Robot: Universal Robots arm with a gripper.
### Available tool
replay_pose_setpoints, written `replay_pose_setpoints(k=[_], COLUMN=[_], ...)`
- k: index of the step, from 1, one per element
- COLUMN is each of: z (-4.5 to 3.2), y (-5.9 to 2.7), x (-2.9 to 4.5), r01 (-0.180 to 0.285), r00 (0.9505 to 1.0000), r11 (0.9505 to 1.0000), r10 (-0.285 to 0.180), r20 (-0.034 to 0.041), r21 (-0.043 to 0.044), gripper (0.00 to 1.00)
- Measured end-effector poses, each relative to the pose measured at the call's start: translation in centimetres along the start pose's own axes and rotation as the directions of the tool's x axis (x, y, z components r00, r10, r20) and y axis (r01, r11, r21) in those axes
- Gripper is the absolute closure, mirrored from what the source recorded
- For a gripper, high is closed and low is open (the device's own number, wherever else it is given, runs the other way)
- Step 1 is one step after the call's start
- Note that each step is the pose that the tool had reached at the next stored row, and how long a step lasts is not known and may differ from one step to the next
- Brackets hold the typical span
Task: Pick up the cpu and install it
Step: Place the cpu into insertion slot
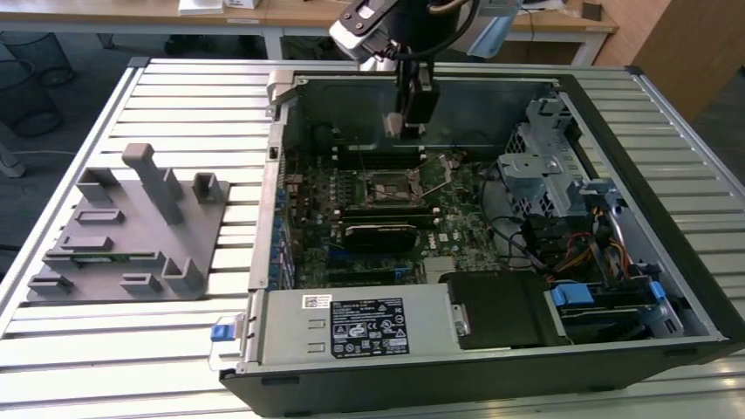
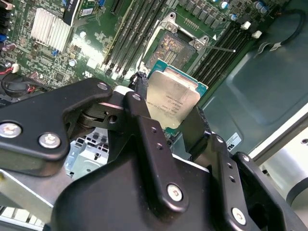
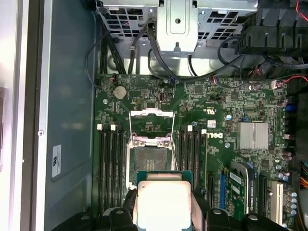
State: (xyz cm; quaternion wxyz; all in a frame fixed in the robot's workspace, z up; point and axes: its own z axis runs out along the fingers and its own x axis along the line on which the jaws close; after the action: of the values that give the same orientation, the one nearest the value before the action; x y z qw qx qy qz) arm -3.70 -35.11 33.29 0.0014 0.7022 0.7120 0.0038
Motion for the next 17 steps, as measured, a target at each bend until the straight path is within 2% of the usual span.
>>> replay_pose_setpoints(k=[6,11,17], z=[0.41,1.05,1.57], y=[0.00,-0.01,-0.01], x=[0.00,0.00,0.00], r01=[0.000,0.000,0.001], r00=[1.0000,1.0000,1.0000], r11=[1.0000,1.0000,1.0000], r10=[0.000,0.000,-0.001], r20=[0.0001,-0.0005,-0.0071], r21=[0.0000,0.0001,-0.0001], gripper=[0.47,0.47,0.47])
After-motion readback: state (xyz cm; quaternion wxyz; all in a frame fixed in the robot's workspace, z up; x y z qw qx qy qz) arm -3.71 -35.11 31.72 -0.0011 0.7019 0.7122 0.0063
